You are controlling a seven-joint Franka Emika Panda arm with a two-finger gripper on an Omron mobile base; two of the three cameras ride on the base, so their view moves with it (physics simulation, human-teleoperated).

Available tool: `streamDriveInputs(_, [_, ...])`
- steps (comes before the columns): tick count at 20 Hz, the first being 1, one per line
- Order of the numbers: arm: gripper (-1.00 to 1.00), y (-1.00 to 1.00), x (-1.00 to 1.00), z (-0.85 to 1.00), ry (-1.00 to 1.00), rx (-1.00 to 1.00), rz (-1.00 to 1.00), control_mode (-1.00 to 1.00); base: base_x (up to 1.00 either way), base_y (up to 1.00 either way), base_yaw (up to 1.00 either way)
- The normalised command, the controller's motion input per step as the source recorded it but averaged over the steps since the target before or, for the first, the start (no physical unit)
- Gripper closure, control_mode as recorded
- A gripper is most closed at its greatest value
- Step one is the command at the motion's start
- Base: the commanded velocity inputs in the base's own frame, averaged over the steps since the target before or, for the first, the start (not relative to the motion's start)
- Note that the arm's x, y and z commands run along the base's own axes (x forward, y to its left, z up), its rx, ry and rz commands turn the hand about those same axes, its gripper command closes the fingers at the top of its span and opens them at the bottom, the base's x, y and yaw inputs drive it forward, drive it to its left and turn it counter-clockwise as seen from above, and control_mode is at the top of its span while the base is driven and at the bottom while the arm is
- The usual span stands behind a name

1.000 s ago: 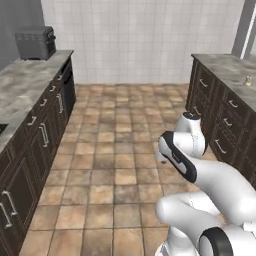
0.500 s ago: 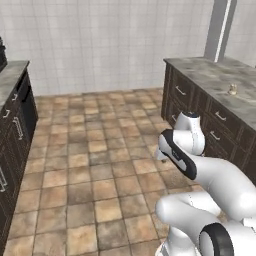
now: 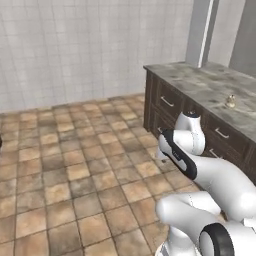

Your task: Pick the candle and candle from the dining table and place them in the open cabinet. Close the cabinet after placing the objects.

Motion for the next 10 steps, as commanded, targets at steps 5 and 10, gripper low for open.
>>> streamDriveInputs(5, [-1.0, 0.0, 0.0, 0.0, 0.0, 0.0, 0.0, 1.0, 1.0, 0.0, -0.33])
streamDriveInputs(10, [-1.0, 0.0, 0.0, 0.0, 0.0, 0.0, 0.0, 1.0, 1.0, 0.23, -0.54])
